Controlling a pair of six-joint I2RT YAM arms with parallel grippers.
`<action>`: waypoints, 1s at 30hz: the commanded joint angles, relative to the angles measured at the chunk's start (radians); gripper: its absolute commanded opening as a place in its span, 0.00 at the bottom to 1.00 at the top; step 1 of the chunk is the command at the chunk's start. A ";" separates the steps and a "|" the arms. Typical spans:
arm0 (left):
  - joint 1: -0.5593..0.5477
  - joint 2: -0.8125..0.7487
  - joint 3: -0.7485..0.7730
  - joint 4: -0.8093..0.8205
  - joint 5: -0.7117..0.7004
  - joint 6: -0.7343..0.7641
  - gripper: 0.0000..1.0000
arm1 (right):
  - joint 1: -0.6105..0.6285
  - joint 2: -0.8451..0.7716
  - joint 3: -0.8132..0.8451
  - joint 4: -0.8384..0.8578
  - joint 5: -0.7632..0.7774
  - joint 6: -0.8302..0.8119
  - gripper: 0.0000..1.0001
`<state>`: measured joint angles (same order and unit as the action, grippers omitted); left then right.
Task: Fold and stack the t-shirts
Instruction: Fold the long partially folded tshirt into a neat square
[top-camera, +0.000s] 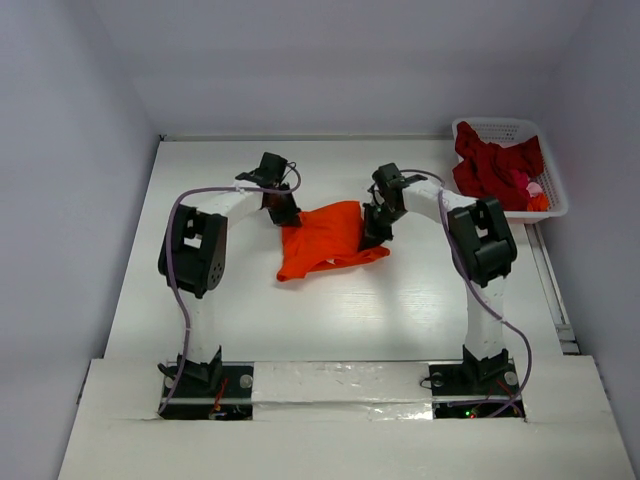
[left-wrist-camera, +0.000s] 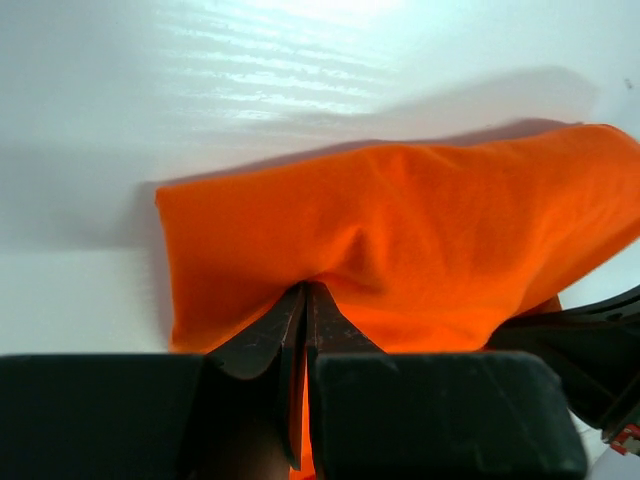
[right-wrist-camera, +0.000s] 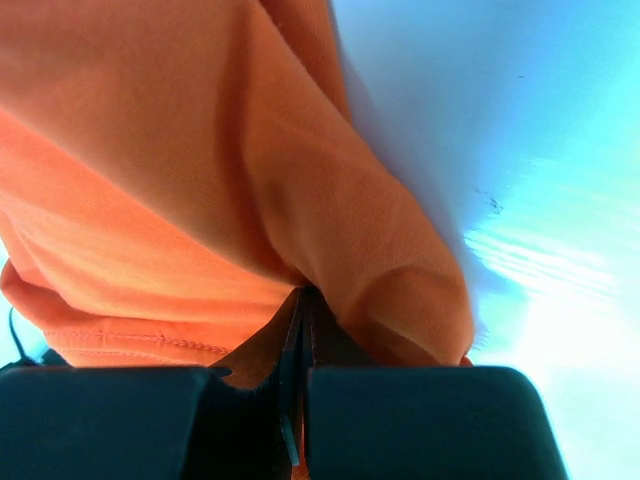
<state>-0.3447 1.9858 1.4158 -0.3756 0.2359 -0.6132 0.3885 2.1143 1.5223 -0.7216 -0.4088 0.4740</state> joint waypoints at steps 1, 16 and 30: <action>0.007 -0.018 0.074 -0.045 0.011 0.023 0.00 | 0.001 -0.072 -0.008 -0.004 0.111 -0.035 0.00; 0.007 -0.056 0.161 -0.062 0.046 0.003 0.00 | 0.164 -0.197 0.061 -0.071 0.166 -0.041 0.00; -0.094 0.064 0.124 0.063 0.135 -0.042 0.00 | 0.211 -0.122 0.001 -0.024 0.134 -0.038 0.00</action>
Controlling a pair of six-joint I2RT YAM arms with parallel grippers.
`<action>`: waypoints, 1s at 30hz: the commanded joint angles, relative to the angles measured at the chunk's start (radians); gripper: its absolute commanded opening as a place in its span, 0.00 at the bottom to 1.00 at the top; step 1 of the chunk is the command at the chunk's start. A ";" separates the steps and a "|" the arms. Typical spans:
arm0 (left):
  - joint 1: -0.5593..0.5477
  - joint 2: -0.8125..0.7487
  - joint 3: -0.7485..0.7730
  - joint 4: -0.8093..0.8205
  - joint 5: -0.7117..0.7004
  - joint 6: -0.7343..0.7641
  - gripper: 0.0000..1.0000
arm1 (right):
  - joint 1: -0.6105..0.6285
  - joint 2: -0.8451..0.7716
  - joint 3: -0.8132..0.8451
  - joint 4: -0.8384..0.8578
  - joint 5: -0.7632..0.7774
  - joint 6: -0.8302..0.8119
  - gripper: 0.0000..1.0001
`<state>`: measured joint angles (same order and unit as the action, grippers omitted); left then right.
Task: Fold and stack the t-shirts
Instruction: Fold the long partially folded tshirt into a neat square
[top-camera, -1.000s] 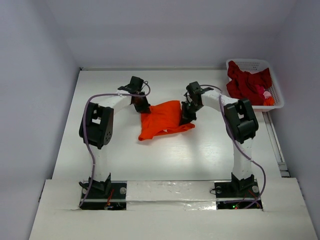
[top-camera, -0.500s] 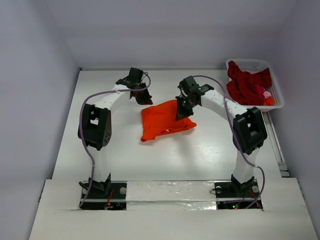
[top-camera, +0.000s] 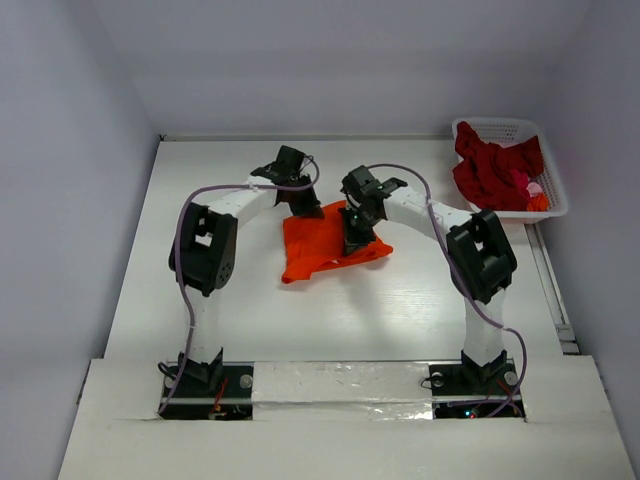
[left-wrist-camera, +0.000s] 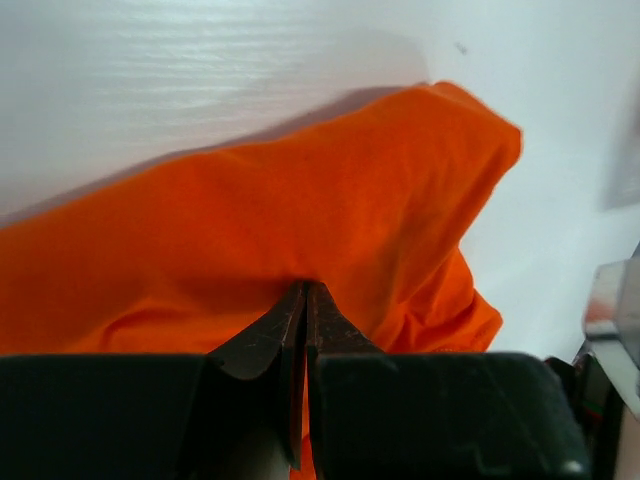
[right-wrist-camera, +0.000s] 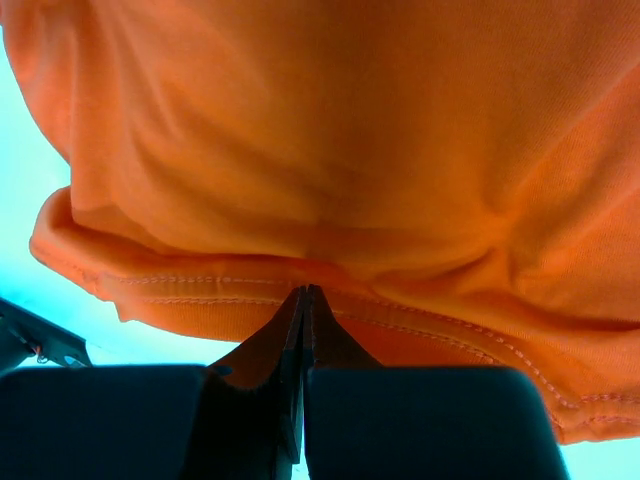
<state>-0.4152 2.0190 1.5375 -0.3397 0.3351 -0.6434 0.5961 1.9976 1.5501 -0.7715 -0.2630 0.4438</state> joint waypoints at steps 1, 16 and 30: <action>-0.036 0.044 0.003 0.033 0.041 -0.015 0.00 | 0.004 -0.010 -0.047 0.032 -0.013 -0.005 0.00; -0.046 0.121 -0.045 0.065 0.025 -0.033 0.00 | 0.033 -0.040 -0.185 0.081 0.010 0.004 0.00; -0.046 0.070 0.016 0.001 0.008 -0.015 0.00 | 0.033 -0.132 0.074 -0.069 0.004 -0.005 0.00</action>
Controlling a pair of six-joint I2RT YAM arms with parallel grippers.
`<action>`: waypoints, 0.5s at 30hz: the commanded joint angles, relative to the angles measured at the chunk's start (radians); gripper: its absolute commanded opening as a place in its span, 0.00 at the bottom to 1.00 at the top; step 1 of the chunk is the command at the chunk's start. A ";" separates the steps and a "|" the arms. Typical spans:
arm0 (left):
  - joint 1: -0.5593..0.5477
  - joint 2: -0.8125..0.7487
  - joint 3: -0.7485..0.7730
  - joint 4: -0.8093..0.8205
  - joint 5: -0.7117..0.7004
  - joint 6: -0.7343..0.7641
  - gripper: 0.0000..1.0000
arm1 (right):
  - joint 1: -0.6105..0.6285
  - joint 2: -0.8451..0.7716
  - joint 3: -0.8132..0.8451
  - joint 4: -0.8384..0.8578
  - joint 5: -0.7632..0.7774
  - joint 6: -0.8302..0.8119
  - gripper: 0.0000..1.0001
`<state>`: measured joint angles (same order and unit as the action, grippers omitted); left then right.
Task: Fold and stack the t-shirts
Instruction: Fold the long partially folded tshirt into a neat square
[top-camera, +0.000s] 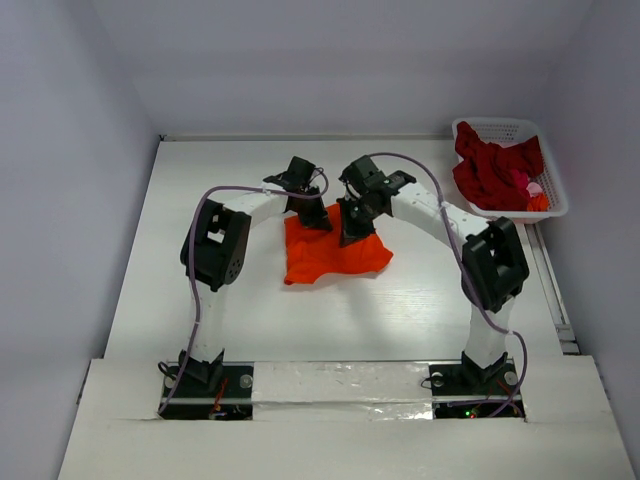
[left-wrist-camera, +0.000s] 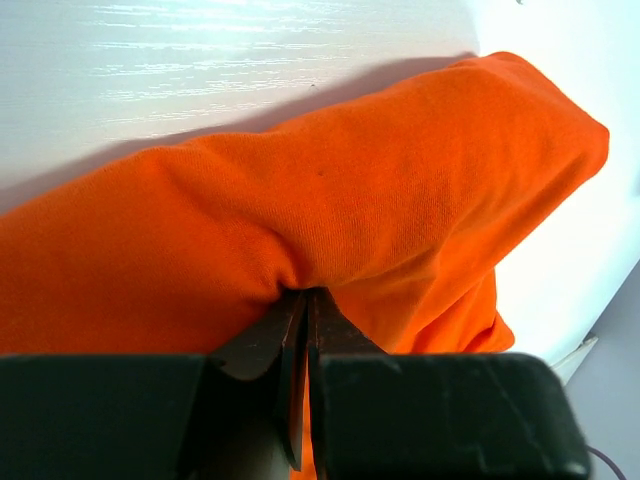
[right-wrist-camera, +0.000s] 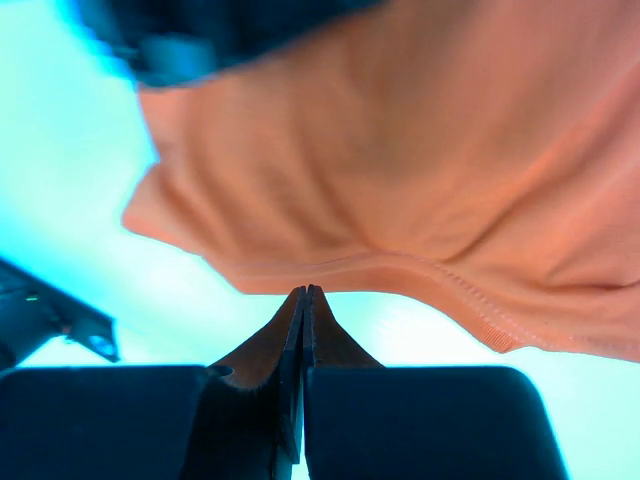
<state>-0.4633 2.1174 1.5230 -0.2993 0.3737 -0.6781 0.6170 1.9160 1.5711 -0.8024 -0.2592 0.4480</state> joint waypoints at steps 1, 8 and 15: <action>0.002 -0.030 0.031 -0.041 -0.033 0.018 0.00 | 0.012 -0.040 0.055 -0.035 -0.003 -0.009 0.00; 0.011 -0.022 0.026 -0.041 -0.038 0.017 0.00 | 0.035 0.015 0.018 0.000 -0.017 -0.018 0.00; 0.020 -0.004 0.034 -0.032 -0.030 0.015 0.00 | 0.056 0.084 -0.080 0.034 -0.066 -0.046 0.00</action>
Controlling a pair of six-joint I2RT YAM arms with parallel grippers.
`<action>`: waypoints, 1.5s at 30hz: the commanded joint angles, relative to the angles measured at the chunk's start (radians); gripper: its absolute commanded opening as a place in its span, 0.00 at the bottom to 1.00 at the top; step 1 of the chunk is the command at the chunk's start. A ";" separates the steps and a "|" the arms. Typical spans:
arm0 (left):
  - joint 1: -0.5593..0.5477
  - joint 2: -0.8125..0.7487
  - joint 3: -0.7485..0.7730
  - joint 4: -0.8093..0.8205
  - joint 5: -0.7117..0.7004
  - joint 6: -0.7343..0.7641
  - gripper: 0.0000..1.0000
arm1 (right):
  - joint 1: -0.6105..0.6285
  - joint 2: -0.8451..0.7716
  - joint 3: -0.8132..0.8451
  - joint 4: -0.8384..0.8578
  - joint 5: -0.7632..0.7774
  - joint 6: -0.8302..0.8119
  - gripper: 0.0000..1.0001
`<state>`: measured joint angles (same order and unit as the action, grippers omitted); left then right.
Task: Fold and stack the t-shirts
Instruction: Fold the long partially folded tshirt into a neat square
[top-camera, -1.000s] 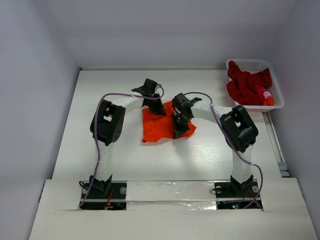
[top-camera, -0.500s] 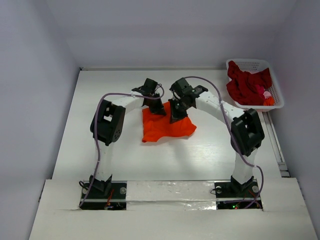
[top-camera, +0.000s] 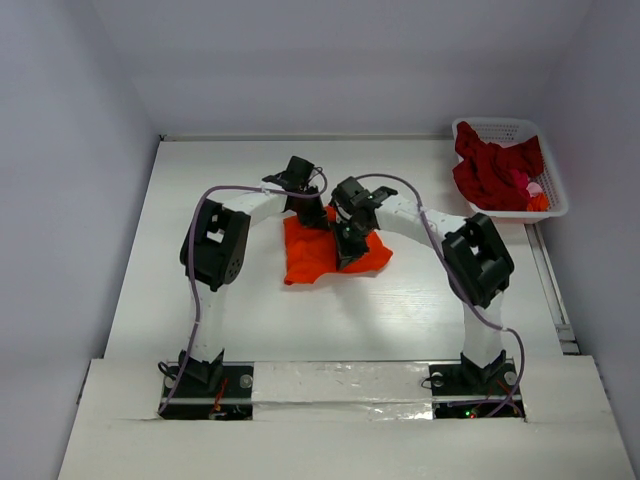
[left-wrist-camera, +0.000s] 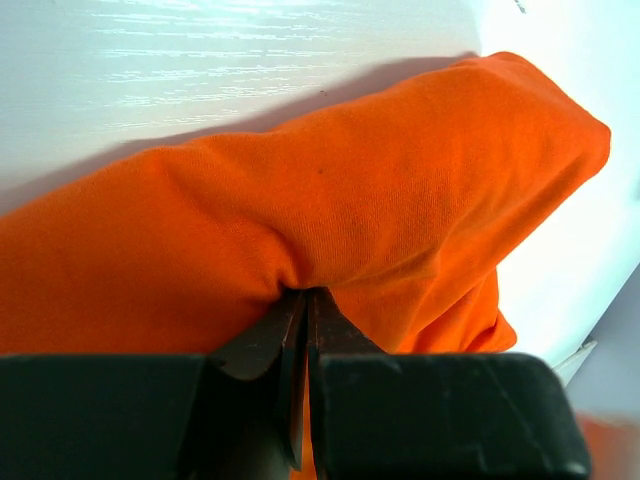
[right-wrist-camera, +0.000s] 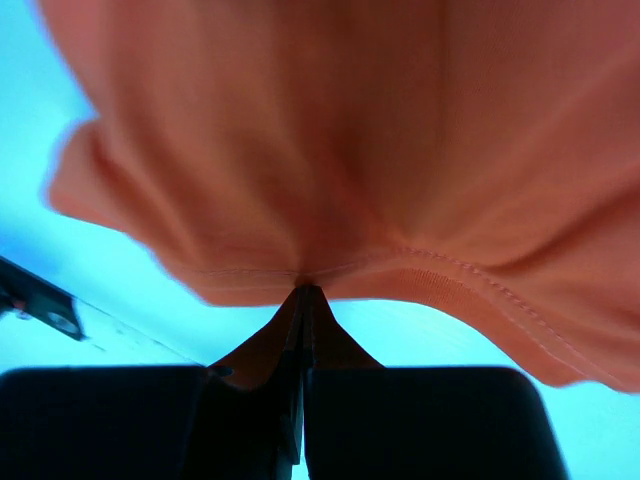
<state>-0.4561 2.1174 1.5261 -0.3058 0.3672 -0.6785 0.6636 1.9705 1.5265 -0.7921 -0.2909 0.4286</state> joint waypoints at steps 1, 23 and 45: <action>0.013 -0.002 0.034 -0.027 -0.024 0.014 0.00 | 0.010 0.034 -0.051 0.027 -0.037 -0.027 0.00; 0.031 -0.005 0.048 -0.042 -0.019 0.030 0.00 | 0.010 -0.039 0.152 -0.073 0.049 -0.017 0.00; 0.031 0.018 0.082 -0.044 0.001 0.022 0.00 | 0.039 0.154 -0.003 0.074 -0.050 -0.024 0.00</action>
<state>-0.4290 2.1452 1.5723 -0.3553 0.3779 -0.6601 0.6849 2.1082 1.5688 -0.7319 -0.3092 0.4175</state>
